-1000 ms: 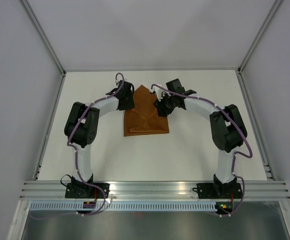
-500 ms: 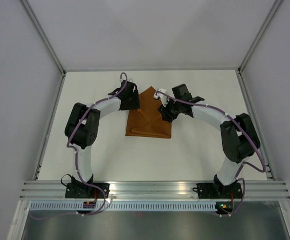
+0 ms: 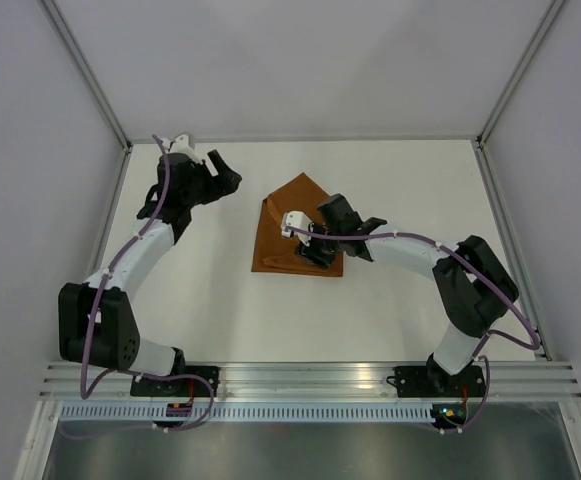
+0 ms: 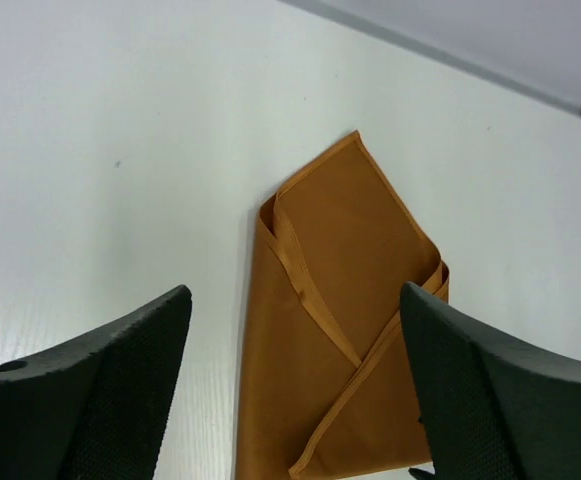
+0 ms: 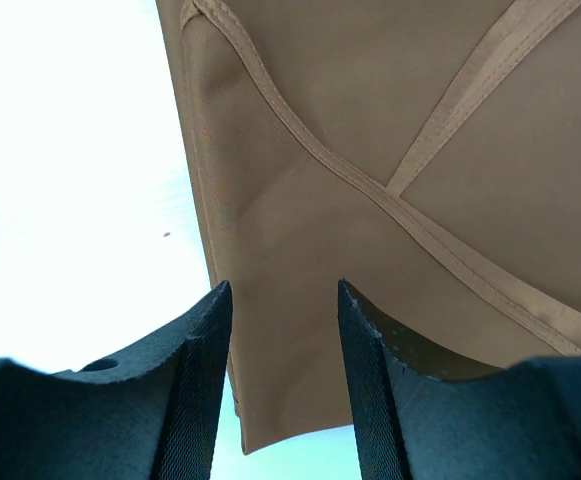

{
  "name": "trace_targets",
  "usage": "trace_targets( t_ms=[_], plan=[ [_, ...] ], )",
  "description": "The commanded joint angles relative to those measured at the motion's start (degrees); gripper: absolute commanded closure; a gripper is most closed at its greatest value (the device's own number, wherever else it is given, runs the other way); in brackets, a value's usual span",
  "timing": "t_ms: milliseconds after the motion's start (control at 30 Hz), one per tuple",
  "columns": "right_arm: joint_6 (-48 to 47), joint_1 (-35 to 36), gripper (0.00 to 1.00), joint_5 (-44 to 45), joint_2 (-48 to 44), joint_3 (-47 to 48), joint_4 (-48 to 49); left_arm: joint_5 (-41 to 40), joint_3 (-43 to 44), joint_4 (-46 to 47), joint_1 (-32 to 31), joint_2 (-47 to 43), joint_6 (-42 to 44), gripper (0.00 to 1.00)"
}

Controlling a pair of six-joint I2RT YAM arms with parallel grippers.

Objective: Fold the napkin, place the utensils inside, and roll it up
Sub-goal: Fold the napkin, then roll the napkin with the utensil

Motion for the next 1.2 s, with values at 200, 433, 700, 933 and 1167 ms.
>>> trace_targets(
  t_ms=[200, 433, 700, 933, 1167],
  plan=[
    [-3.6, 2.2, 0.46, -2.3, -5.5, -6.0, 9.3, 7.0, -13.3, 14.9, 3.2, -13.9, -3.0, 0.12],
    [-4.9, 5.3, 0.47, 0.6, -5.9, -11.5, 13.1, 7.0, -15.2, 15.4, 3.2, -16.3, -1.7, 0.11],
    [-7.1, 6.7, 0.45, 4.7, -4.2, -14.8, 18.8, 7.5, -15.3, 15.8, 3.2, -15.4, -0.9, 0.11],
    [-8.2, 7.2, 0.41, 6.2, -3.2, -14.0, 18.1, 9.0, -15.2, 16.3, 3.3, -13.8, -0.6, 0.12],
    [-10.1, 7.3, 0.41, 6.1, 0.3, -10.0, 11.4, 9.7, -15.1, 16.3, 3.1, -13.1, -0.1, 0.13]
  ],
)
